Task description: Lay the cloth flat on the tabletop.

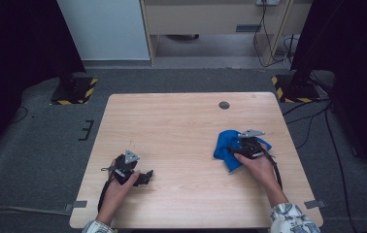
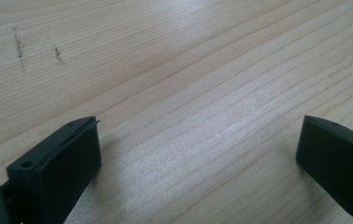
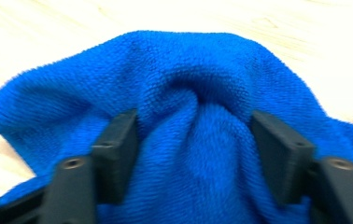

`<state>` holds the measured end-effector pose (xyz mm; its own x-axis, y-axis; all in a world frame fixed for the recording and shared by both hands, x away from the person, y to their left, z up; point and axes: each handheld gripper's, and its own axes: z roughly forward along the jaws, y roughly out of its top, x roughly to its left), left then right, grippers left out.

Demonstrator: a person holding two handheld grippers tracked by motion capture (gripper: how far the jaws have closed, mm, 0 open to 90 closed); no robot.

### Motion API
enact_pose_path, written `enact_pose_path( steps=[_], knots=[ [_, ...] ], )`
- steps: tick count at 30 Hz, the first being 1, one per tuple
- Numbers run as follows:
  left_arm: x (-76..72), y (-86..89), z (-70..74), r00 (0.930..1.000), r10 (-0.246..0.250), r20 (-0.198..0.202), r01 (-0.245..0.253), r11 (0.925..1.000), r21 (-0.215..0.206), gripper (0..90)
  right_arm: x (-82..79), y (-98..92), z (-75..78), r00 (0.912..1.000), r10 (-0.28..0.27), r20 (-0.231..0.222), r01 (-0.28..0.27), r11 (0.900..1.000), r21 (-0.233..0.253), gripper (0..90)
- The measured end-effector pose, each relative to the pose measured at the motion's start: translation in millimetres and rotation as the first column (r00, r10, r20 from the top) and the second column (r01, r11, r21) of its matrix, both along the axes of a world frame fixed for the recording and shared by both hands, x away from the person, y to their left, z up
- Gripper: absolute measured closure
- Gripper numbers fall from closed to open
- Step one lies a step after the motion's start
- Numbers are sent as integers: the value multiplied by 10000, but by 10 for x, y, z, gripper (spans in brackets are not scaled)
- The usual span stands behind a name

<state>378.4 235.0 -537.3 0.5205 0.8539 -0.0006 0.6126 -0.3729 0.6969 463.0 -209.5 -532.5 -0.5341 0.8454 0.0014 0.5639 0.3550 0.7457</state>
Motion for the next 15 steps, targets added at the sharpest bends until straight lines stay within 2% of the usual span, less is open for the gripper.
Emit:
enact_pose_path(
  steps=[1,2,4,5,6,10,12,15],
  knots=[
    [1,-2,-1,10000,10,8,-10,10000,-19,0,0,0,0,10000,0,0,0,10000,0,484],
    [1,-3,-1,10000,8,8,-8,10000,-16,0,-20,15,4,9999,149,2,-149,9999,67,581],
    [1,-3,-1,10000,9,8,-9,10000,-17,0,-23,18,8,9997,245,-7,-244,9997,91,612],
    [1,-3,-1,10000,8,6,-8,10000,-17,0,-31,27,13,9997,224,-33,-224,9996,182,658],
    [2,-3,-1,10000,8,6,-8,10000,-19,0,-32,23,14,9997,253,-8,-253,9995,197,670],
    [3,-3,0,10000,-7,6,7,10000,-16,0,-52,-7,53,9998,177,-53,-172,9969,765,704],
    [4,-3,0,10000,-14,6,14,10000,-17,0,-80,-5,119,9997,252,45,-256,9929,1160,707],
    [6,-3,0,10000,-33,1,33,10000,-15,0,-139,45,238,9987,407,308,-447,9887,1430,708]
  ],
)
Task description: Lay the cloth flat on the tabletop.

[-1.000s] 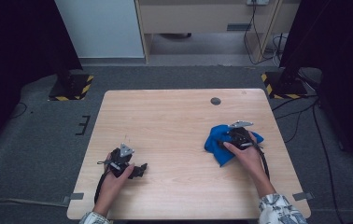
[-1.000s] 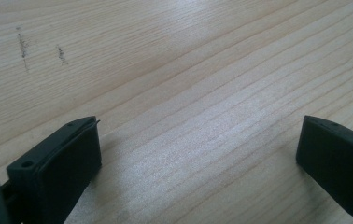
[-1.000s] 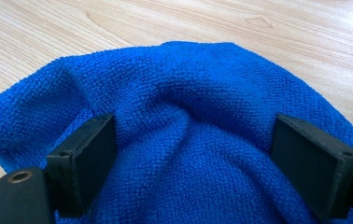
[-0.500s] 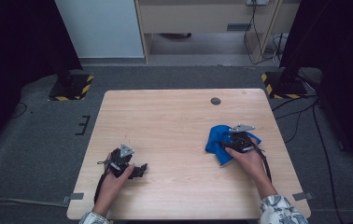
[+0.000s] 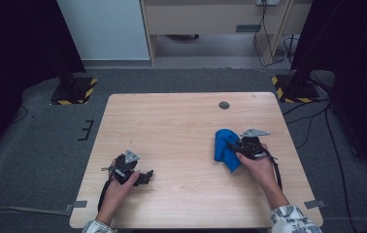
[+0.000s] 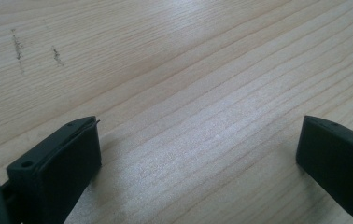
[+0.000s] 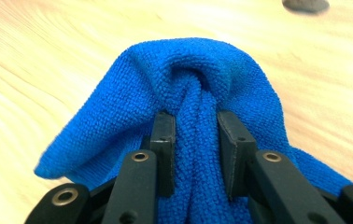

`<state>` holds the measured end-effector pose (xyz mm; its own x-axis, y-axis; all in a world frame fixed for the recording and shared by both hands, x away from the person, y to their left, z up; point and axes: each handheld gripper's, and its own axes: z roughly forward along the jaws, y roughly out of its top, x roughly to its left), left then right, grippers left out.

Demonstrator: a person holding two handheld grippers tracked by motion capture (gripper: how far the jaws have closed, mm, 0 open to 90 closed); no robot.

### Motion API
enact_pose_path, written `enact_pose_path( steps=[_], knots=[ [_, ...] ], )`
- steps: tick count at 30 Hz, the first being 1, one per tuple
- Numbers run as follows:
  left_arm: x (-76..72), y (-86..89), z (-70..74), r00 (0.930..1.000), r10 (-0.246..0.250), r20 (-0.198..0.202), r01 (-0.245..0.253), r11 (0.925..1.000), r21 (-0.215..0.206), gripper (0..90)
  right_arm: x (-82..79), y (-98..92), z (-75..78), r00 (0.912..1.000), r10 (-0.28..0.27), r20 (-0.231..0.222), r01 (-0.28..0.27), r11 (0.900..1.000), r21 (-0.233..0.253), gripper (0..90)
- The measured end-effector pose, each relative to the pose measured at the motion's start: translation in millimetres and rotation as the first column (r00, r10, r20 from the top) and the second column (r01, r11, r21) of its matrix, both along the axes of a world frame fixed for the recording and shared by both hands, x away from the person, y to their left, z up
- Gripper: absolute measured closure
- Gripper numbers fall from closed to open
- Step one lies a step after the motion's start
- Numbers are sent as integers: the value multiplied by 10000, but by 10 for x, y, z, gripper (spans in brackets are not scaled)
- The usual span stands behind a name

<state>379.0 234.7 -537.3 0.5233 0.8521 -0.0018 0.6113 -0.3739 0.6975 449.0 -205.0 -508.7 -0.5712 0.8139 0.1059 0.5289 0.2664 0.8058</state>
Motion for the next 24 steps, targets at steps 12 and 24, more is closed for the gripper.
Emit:
enact_pose_path(
  steps=[12,24],
  knots=[
    [6,-3,0,10000,-41,-3,41,10000,-5,0,-207,281,303,9951,852,502,-898,9912,974,707],
    [10,-4,0,10000,-74,-2,74,10000,0,0,-410,670,460,9877,1080,1130,-1165,9907,709,701]
  ],
)
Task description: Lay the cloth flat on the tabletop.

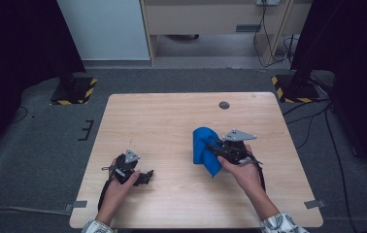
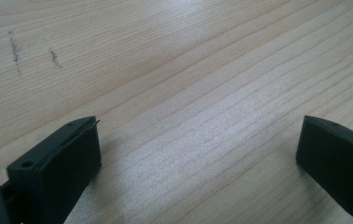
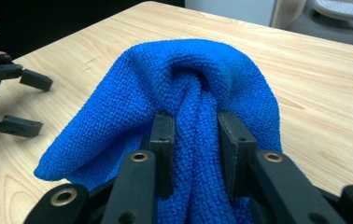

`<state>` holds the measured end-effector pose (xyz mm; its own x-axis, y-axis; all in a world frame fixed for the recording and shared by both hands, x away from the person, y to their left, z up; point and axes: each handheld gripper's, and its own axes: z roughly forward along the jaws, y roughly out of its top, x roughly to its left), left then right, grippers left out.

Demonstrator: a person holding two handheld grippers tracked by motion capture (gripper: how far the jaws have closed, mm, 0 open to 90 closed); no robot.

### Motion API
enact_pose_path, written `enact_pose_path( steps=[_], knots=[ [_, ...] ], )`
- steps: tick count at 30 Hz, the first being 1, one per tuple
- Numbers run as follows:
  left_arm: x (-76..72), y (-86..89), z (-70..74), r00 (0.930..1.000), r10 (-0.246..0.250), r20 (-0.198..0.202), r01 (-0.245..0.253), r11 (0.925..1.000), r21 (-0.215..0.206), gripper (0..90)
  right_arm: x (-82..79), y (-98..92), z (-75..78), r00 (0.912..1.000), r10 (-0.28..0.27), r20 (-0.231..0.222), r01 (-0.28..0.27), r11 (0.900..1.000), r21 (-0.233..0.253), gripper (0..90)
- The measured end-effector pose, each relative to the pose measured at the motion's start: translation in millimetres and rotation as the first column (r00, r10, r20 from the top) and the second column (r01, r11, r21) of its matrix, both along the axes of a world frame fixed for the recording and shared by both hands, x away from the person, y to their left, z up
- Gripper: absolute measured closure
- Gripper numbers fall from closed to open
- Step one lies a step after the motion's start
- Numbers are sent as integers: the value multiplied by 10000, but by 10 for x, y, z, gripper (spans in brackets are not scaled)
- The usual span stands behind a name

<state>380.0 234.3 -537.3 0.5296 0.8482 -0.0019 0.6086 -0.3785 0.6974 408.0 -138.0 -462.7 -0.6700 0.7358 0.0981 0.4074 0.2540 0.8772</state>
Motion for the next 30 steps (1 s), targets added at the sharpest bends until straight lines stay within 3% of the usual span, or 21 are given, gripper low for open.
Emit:
enact_pose_path(
  steps=[2,10,11,18,22,25,30],
  knots=[
    [0,0,0,10000,-1,0,1,10000,1,0,-20,50,-2,9999,7,127,-5,9999,-121,699],
    [0,0,0,10000,-4,-1,4,10000,3,0,-80,179,-51,9996,292,-67,-293,9993,-220,695],
    [1,0,0,10000,-14,-3,14,10000,7,0,-104,243,-79,9985,532,-90,-534,9982,-275,693],
    [3,-2,1,10000,-27,-7,27,10000,12,0,-157,426,-191,9967,762,-274,-778,9949,-638,683],
    [3,-2,1,10000,-26,-7,26,10000,9,0,-140,460,-306,9970,602,-481,-643,9940,-883,670],
    [3,-3,1,10000,-18,-6,18,10000,7,0,-106,455,-393,9995,224,-237,-254,9907,-1340,653],
    [3,-6,1,10000,-7,-3,7,10000,3,0,-65,465,-534,9972,98,-743,-208,9887,-1488,626]
  ],
)
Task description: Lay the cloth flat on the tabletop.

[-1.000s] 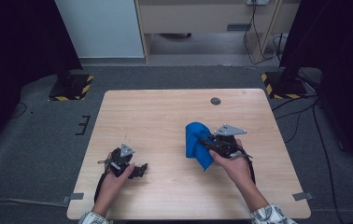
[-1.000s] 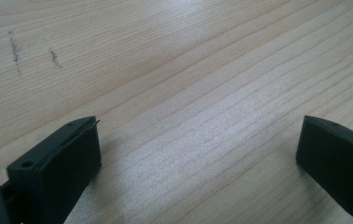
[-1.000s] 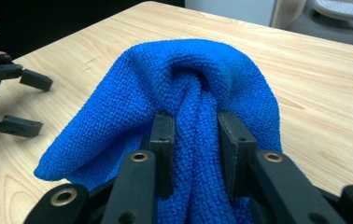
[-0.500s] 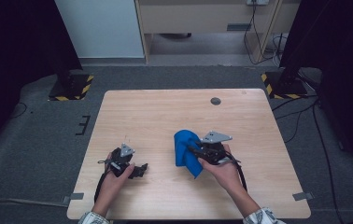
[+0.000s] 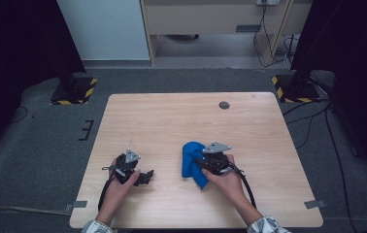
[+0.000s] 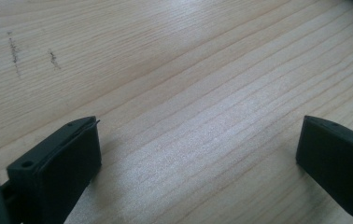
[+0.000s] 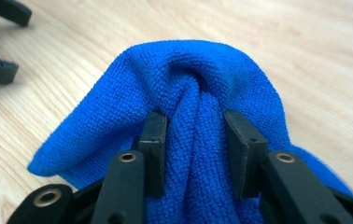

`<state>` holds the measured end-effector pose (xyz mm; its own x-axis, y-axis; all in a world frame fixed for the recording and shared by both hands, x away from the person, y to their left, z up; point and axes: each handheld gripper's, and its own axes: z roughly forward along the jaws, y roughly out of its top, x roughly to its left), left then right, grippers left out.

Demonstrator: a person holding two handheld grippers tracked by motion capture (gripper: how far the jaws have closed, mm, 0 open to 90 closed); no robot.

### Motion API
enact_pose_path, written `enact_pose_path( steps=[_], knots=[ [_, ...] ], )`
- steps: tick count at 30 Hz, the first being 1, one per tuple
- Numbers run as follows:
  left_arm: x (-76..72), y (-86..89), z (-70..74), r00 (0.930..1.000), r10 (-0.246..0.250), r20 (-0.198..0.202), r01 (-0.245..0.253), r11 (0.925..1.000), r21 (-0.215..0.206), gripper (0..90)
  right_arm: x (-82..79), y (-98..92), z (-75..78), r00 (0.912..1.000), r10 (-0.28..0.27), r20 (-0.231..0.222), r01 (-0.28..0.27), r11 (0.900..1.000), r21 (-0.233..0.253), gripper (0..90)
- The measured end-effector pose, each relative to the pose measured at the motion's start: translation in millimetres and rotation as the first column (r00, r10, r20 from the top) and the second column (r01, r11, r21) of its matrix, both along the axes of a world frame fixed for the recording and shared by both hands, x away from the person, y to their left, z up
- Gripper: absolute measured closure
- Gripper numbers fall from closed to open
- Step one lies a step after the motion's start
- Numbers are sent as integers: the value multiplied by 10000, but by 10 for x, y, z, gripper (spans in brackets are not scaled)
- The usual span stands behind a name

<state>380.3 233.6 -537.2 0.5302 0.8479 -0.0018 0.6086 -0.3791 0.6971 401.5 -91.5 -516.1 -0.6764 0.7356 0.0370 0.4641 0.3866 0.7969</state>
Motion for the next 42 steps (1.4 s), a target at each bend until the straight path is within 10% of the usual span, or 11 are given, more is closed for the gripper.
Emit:
enact_pose_path(
  steps=[18,27,42],
  knots=[
    [-1,-26,1,10000,-23,9,23,10000,16,0,23,109,-167,9993,-12,-363,1,9996,-282,333],
    [-24,-66,15,10000,-90,39,90,10000,-9,28,-35,26,149,9999,127,-69,-124,9989,460,122],
    [-171,-325,185,9958,-719,560,745,9961,-463,84,-141,-572,275,9993,-370,67,367,9985,399,455]
  ],
)
